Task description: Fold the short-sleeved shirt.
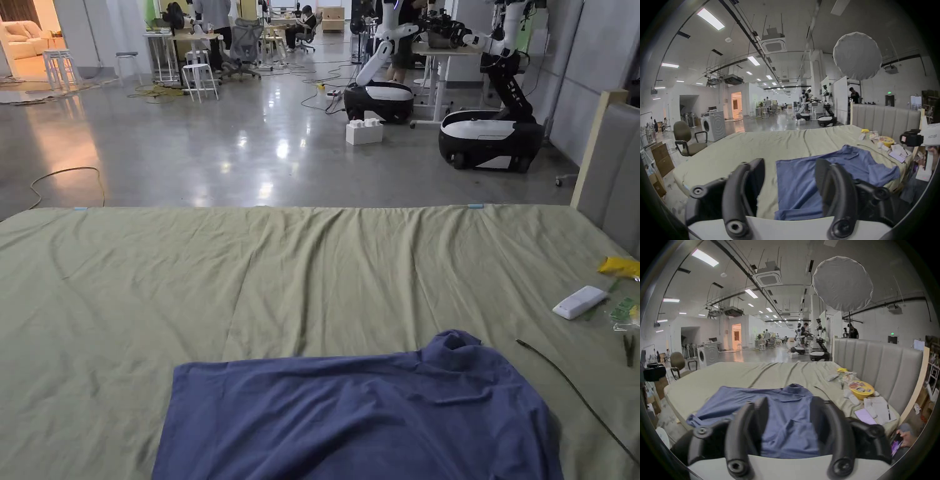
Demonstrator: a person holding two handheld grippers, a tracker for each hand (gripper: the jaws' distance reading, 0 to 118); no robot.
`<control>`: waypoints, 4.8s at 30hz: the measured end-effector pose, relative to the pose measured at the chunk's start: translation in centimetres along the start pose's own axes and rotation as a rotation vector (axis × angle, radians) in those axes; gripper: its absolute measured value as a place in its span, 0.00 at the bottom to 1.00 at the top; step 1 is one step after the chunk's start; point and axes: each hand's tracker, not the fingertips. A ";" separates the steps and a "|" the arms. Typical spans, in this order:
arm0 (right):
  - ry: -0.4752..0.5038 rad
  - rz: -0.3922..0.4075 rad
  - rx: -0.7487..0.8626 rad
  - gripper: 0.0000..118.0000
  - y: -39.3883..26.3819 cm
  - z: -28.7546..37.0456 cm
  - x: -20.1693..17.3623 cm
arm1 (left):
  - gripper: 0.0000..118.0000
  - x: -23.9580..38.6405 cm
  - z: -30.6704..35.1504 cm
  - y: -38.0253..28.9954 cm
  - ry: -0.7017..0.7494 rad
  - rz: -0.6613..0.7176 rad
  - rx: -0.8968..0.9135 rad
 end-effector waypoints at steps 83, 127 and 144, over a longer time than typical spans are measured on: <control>-0.117 -0.158 -0.394 0.11 -11.4 -7.0 8.6 | 0.08 -4.4 -10.4 -15.2 -0.095 0.227 -0.475; 0.026 -0.102 -0.094 0.14 -1.6 3.7 1.3 | 0.42 2.4 2.4 -0.5 0.016 -0.016 -0.013; 0.107 -0.023 -0.037 0.00 0.4 3.0 -2.0 | 0.00 0.9 -1.2 -0.1 -0.054 0.080 -0.101</control>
